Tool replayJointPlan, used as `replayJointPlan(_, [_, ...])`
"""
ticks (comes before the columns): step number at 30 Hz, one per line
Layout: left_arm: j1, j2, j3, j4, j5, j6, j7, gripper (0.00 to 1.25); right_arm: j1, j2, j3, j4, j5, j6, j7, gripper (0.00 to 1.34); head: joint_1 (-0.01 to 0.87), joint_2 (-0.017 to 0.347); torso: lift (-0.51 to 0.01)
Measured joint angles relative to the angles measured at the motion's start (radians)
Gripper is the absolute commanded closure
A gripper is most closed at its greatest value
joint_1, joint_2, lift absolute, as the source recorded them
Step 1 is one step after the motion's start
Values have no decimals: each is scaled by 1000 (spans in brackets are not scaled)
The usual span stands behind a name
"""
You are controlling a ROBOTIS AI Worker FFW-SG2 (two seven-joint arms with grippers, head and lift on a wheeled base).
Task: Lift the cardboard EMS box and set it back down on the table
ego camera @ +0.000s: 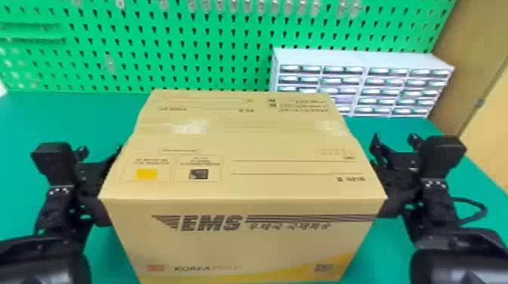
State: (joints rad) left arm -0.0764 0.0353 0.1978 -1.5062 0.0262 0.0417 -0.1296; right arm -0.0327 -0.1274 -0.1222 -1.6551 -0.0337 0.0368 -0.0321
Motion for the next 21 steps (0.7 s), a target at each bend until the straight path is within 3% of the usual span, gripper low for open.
replayJointPlan(21, [-50,0,-145,59,28,29,-55,461,-46,-2,110,59,-13,-10,0,479,678,-14,-106])
